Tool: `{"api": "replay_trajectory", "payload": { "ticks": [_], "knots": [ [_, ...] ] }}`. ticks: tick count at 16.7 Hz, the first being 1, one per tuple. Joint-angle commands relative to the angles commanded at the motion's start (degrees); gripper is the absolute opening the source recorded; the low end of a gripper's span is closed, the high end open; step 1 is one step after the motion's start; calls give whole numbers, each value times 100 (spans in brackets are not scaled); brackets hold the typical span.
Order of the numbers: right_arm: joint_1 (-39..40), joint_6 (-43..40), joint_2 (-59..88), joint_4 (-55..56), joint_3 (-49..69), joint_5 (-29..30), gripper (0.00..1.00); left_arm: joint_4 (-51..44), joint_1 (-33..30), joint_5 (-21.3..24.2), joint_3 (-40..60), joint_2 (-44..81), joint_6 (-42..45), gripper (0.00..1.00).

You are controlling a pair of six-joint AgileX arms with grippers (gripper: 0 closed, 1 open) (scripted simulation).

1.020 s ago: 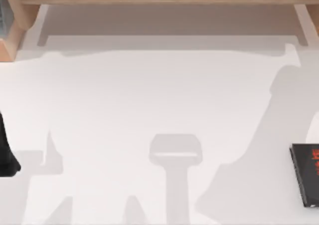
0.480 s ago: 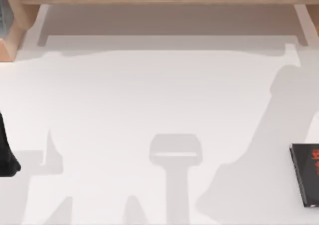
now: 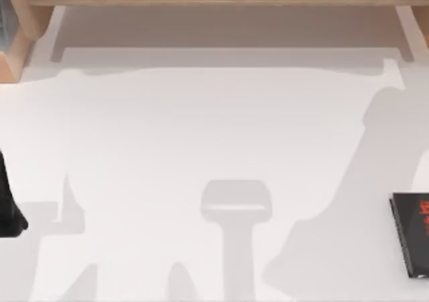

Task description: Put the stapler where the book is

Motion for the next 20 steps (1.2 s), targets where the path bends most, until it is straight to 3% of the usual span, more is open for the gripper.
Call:
{"api": "replay_trajectory", "payload": {
  "ticks": [10, 20],
  "knots": [
    [-53, -19, -233, 9, -119, -34, 0, 0, 0, 0, 0, 0, 0, 100],
    [114, -133, -2482, 1046, -1949, -183, 0, 0, 0, 0, 0, 0, 0, 100]
  ]
}}
